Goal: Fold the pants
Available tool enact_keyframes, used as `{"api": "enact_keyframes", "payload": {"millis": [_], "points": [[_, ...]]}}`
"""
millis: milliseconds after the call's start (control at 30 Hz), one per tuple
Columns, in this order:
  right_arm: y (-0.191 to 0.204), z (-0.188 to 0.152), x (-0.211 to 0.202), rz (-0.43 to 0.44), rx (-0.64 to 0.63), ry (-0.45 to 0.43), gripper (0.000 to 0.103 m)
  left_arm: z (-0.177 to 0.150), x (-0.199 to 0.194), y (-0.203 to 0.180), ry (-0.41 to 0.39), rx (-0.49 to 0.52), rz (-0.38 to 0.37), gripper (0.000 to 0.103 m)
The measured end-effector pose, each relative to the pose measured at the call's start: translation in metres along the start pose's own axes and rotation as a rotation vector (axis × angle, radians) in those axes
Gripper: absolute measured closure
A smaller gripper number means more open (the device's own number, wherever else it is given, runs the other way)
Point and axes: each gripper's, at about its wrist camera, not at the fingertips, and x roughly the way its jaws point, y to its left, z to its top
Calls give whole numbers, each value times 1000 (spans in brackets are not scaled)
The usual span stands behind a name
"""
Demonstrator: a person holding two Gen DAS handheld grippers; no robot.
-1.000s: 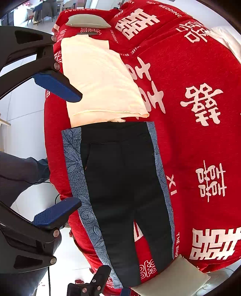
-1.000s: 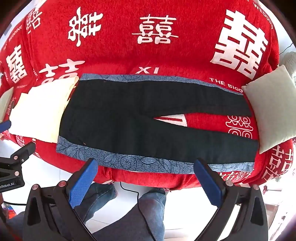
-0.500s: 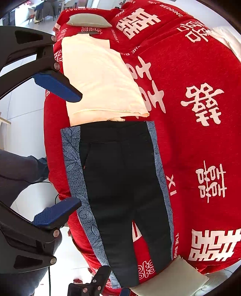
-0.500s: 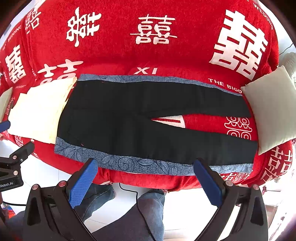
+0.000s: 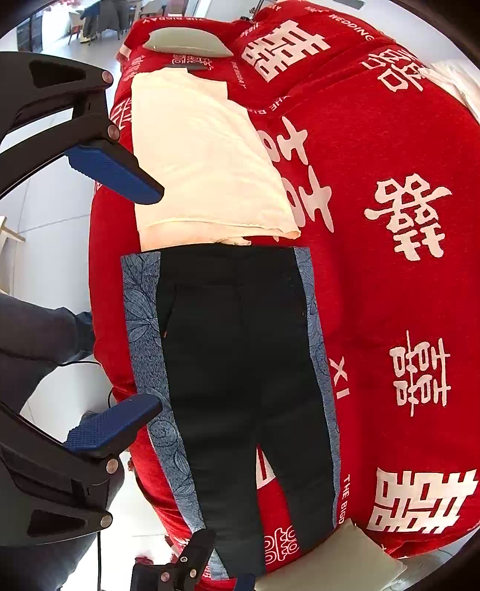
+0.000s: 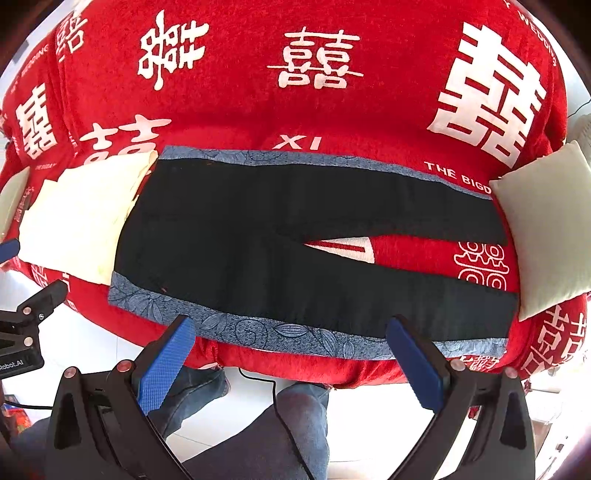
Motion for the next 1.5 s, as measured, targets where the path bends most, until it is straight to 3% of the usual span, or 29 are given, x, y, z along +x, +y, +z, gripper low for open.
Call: {"api": "enact_keyframes", "payload": {"millis": [200, 600, 800, 933, 1067, 1333, 1500], "points": [[-9, 3, 3, -4, -26, 34, 0, 2, 1, -9, 10, -24, 7, 0], [-39, 12, 12, 77, -52, 51, 0, 7, -3, -26, 34, -128, 32, 0], [-80, 6, 28, 271, 102, 130, 0, 1, -6, -22, 39, -284, -1, 0], [-103, -15, 52, 404, 203, 215, 0, -16, 14, -16, 91, -430, -62, 0], [-109, -41, 81, 554, 326, 272, 0, -36, 40, -10, 137, -515, -111, 0], [-40, -80, 165, 788, 404, 336, 9, -78, 112, 17, 148, -593, -234, 0], [-4, -102, 218, 829, 463, 319, 12, -100, 157, 23, 142, -589, -323, 0]]}}
